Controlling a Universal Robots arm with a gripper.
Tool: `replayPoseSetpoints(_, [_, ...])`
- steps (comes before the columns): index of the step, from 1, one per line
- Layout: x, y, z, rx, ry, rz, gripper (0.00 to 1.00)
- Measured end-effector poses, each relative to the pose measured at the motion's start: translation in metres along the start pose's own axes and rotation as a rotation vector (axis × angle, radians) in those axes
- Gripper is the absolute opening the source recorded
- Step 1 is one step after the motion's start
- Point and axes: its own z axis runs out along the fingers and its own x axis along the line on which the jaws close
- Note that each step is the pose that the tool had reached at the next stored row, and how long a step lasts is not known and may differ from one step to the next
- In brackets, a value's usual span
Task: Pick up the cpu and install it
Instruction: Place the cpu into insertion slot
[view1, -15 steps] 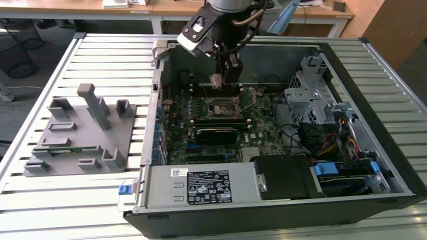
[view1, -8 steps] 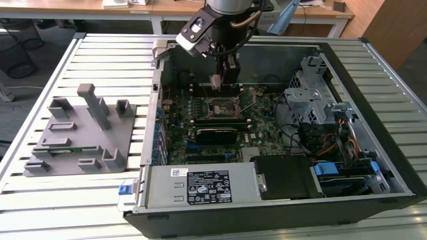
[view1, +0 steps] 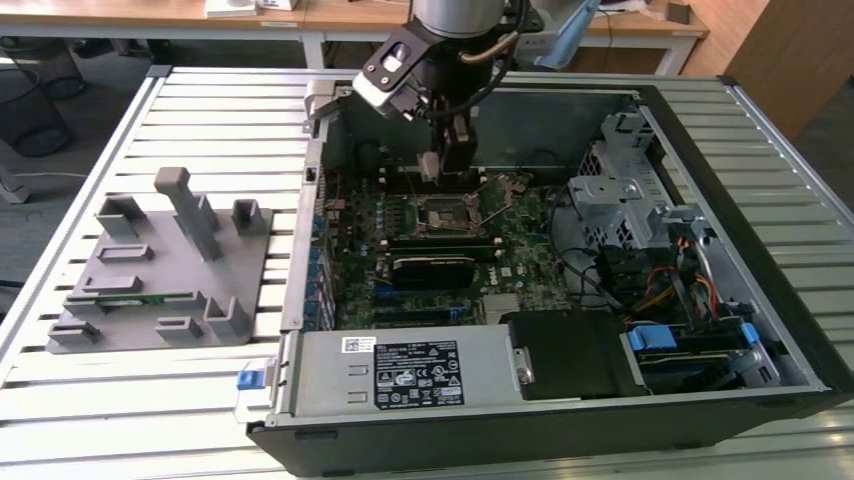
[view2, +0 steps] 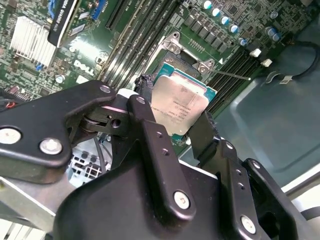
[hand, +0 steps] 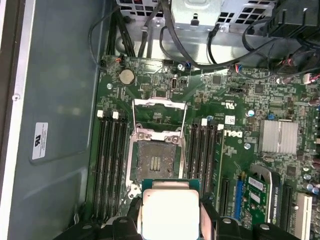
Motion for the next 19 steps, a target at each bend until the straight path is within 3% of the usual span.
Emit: replayPoseSetpoints(19, [-0.0002,0.0008,0.0157,0.0015,0.0003,0.0,0.54])
